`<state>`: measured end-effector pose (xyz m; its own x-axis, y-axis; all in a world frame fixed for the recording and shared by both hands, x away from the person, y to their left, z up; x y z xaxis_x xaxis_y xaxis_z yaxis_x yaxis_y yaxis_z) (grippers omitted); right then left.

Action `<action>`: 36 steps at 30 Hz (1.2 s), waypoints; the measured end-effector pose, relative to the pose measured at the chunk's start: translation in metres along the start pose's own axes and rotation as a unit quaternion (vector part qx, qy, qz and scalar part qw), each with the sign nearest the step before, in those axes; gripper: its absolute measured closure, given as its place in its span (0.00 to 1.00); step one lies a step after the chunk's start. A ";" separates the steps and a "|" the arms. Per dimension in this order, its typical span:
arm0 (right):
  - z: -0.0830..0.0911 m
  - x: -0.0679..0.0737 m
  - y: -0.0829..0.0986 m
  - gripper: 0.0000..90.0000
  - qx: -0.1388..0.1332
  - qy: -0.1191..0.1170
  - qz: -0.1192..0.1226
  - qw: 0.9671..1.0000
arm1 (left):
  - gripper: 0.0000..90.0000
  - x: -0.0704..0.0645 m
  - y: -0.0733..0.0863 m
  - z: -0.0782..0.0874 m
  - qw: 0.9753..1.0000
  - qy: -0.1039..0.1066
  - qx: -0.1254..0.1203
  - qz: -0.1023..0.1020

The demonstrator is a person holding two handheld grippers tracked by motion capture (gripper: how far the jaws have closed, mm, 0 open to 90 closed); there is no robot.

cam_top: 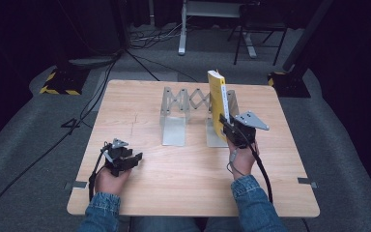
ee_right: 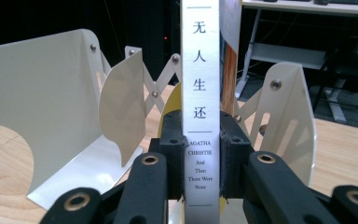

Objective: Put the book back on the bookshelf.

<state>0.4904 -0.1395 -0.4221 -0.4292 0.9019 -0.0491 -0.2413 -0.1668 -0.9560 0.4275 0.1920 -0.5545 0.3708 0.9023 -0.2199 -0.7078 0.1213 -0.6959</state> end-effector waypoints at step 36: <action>-0.024 0.010 0.048 0.66 0.101 -0.025 -0.002 0.995 | 0.53 -0.001 0.002 0.001 1.000 -0.003 -0.001 -0.024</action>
Point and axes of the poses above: each handheld gripper's, and its own axes: z roughly backward along the jaws, y roughly out of its underside, x roughly to its left, the point moved 8 cm from there along -z, roughly forward along the jaws, and after that the axes turned 1 degree about z, right-handed, at the moved point
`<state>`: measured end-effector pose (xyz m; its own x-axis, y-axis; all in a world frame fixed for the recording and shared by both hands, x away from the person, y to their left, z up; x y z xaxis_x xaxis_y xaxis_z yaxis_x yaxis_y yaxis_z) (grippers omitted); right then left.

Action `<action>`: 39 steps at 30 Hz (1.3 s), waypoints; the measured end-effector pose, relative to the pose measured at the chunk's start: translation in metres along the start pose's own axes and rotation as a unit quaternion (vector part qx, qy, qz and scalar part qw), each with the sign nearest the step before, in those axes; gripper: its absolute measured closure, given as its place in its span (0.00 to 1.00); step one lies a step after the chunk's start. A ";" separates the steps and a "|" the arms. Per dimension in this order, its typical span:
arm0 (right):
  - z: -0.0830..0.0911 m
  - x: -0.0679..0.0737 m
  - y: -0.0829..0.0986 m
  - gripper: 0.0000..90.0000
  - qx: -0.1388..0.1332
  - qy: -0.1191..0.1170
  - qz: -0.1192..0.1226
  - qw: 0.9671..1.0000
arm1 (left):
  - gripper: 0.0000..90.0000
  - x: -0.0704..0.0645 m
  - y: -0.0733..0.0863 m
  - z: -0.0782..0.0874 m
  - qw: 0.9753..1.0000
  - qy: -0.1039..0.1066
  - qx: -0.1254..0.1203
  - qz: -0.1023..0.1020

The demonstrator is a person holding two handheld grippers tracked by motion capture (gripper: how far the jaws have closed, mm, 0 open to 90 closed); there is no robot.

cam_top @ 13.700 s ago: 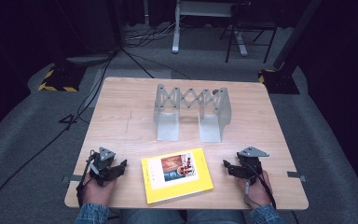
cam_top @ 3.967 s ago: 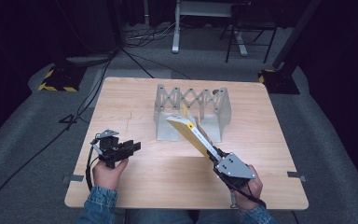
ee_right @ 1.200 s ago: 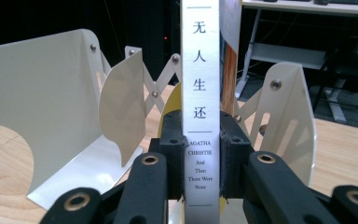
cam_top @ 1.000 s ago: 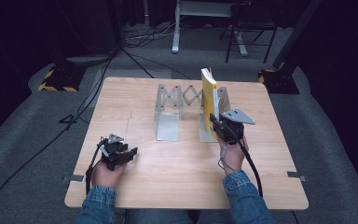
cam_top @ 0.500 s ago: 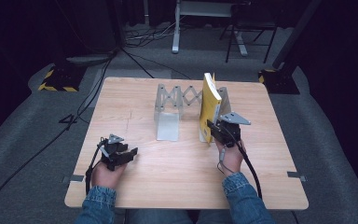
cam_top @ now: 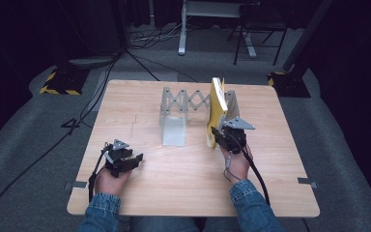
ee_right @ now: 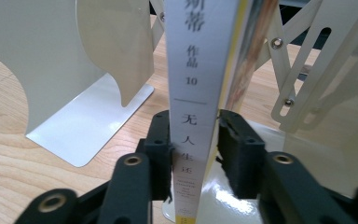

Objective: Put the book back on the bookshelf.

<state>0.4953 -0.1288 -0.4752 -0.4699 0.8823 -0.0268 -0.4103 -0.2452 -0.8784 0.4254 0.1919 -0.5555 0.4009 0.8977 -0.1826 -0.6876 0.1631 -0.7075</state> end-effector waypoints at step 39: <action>0.099 -0.029 -0.003 0.42 -0.044 -0.062 0.038 0.996 | 0.32 0.004 0.039 0.033 0.995 -0.013 0.015 -0.093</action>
Point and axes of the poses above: each handheld gripper's, and its own axes: z roughly backward along the jaws, y roughly out of its underside, x roughly to its left, the point moved 8 cm from there along -z, roughly forward along the jaws, and after that the axes turned 1 degree about z, right-handed, at the moved point
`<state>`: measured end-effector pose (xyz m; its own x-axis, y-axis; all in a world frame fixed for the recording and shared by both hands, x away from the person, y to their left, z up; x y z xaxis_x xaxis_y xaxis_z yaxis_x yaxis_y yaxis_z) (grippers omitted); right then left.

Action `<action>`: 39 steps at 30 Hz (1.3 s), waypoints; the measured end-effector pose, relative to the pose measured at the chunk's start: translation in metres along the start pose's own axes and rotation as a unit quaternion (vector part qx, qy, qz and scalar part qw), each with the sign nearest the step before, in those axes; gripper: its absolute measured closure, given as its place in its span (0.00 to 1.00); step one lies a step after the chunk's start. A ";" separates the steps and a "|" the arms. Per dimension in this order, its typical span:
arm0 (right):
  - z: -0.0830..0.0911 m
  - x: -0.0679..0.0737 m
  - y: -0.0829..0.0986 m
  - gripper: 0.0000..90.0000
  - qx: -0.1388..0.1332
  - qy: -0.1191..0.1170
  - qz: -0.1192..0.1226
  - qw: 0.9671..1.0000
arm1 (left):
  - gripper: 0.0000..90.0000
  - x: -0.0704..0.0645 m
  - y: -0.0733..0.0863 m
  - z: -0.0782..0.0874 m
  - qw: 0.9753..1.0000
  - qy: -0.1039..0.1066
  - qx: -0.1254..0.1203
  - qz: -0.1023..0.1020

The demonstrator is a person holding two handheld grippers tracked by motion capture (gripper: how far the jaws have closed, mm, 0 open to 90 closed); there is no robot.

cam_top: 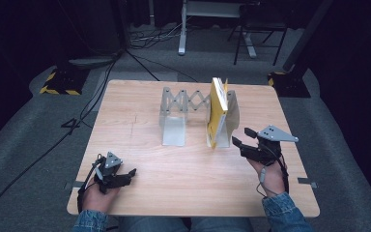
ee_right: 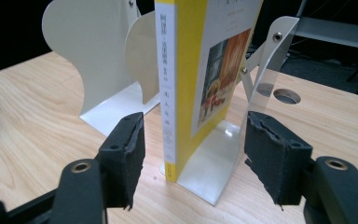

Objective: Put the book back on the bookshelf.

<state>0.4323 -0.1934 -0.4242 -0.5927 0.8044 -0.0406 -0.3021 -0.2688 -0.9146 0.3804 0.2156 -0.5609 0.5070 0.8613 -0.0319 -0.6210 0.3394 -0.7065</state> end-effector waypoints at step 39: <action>0.012 -0.080 0.128 0.40 0.139 0.069 -0.062 0.986 | 0.27 0.000 0.000 -0.001 1.000 -0.003 0.003 0.006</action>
Point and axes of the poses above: each handheld gripper's, and its own axes: z roughly backward along the jaws, y roughly out of its underside, x roughly to its left, the point moved 8 cm from there along -z, roughly forward along the jaws, and after that the axes turned 1 degree about z, right-handed, at the moved point
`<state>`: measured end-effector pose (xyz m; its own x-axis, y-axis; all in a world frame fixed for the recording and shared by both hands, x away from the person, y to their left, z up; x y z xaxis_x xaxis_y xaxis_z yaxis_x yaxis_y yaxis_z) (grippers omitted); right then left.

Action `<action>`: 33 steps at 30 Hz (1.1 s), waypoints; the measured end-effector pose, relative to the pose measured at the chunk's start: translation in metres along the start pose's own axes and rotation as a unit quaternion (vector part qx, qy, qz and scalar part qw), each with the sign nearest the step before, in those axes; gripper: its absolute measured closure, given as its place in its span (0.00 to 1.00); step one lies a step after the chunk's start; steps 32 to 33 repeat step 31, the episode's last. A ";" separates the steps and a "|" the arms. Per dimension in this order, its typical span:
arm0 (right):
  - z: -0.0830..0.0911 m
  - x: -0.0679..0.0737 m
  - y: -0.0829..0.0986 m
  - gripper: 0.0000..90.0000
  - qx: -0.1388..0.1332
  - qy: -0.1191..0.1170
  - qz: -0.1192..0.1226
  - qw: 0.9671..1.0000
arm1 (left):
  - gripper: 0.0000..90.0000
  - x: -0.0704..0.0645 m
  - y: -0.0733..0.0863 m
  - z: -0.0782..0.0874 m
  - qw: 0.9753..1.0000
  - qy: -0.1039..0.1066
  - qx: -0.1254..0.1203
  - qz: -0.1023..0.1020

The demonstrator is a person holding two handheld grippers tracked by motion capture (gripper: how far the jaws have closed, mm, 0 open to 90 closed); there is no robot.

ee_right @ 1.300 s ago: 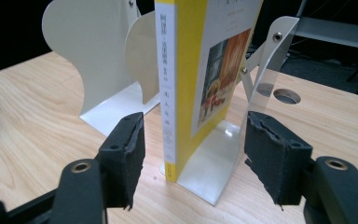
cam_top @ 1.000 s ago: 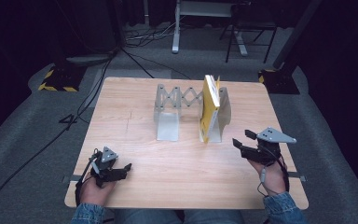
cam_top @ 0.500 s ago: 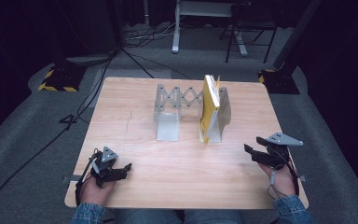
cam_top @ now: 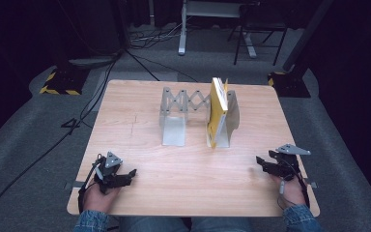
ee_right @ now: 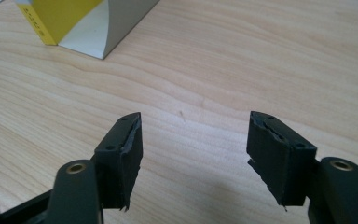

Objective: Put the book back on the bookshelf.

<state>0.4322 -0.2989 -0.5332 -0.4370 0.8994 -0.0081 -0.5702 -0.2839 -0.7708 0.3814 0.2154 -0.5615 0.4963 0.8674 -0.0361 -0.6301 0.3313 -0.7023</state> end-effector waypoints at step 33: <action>-0.017 0.013 0.018 0.22 0.020 -0.016 0.024 0.999 | 0.26 0.000 -0.002 -0.002 1.000 -0.004 -0.004 0.005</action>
Point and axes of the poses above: each handheld gripper's, and its own axes: z roughly backward along the jaws, y roughly out of its underside, x roughly to its left, the point moved 8 cm from there along -z, roughly forward along the jaws, and after that the axes turned 1 degree about z, right-handed, at the moved point
